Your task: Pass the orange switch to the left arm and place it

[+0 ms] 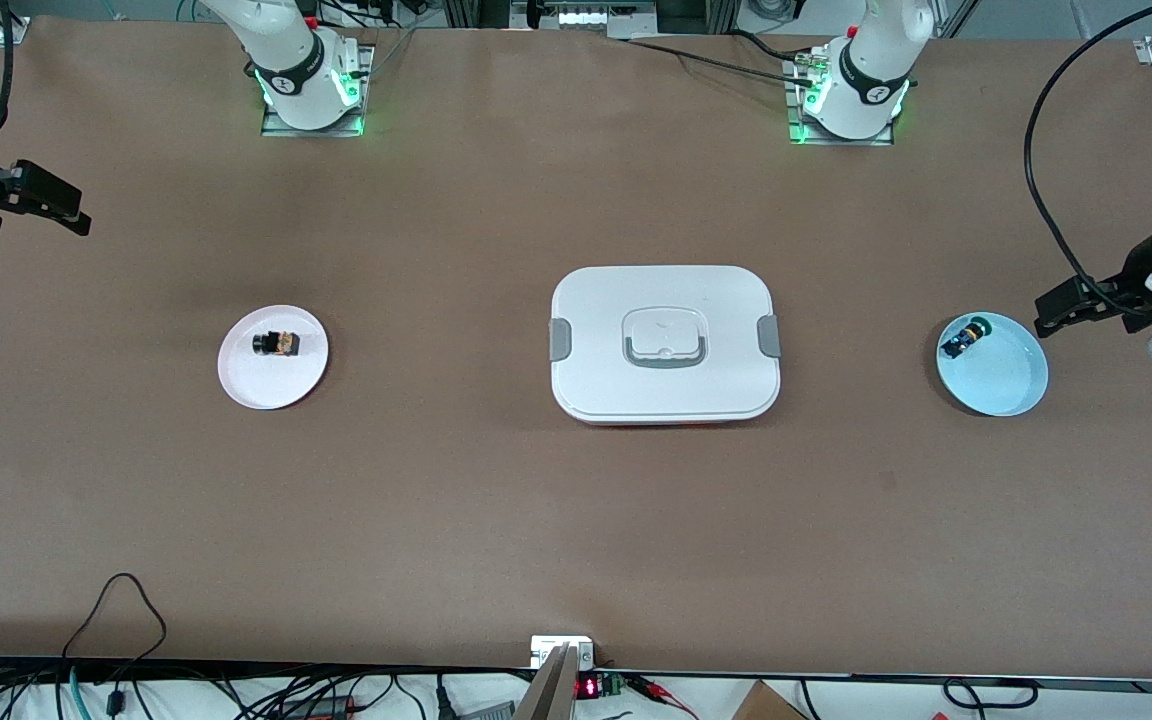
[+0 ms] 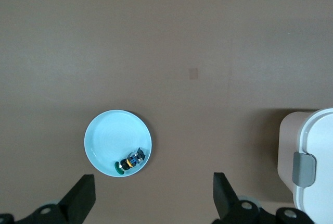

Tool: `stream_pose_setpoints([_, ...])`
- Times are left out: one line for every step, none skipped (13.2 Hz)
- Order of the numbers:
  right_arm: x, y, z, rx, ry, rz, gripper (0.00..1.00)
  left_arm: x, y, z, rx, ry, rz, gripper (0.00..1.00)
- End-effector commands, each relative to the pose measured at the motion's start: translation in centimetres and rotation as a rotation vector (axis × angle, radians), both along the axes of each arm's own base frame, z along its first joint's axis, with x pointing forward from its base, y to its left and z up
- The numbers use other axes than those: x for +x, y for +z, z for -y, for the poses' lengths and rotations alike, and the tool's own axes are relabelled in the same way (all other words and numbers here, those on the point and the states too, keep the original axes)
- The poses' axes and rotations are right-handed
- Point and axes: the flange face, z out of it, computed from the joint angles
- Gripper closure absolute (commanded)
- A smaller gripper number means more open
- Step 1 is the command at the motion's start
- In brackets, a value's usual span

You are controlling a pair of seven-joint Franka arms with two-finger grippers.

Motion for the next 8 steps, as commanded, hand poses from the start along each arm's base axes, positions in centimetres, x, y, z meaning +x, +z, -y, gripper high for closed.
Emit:
stream_pose_setpoints([-0.3,0.4,-0.1,0.003,-0.003,-0.018,0.0,0.2,0.3,0.0,0.017,-0.019,-0.01,0.0])
stream_pose_setpoints([-0.4,0.3,-0.1,0.001,0.001,-0.027,0.0,0.2,0.4,0.1,0.019,-0.022,-0.008,0.0])
stream_pose_setpoints([-0.3,0.1,-0.2,-0.001,0.003,-0.031,0.0,0.3,0.5,0.4,0.019,-0.027,-0.007,0.0])
stream_pose_setpoints([-0.3,0.1,-0.2,0.002,0.003,-0.031,0.0,0.3,0.5,0.5,0.019,-0.027,-0.007,0.0])
stream_pose_setpoints([-0.3,0.1,-0.1,0.004,0.0,-0.03,0.0,0.3,0.5,0.6,0.017,-0.022,-0.006,0.0])
stream_pose_setpoints([-0.2,0.0,-0.1,0.004,0.001,-0.034,0.0,0.3,0.5,0.8,0.011,-0.022,-0.006,0.0])
stream_pose_setpoints([0.1,-0.6,-0.1,0.004,0.006,-0.044,0.0,0.3,0.4,1.0,0.01,-0.023,-0.007,0.0])
stream_pose_setpoints([0.3,-1.0,-0.1,0.002,0.006,-0.052,0.0,0.3,0.4,1.5,0.01,-0.034,-0.007,0.0])
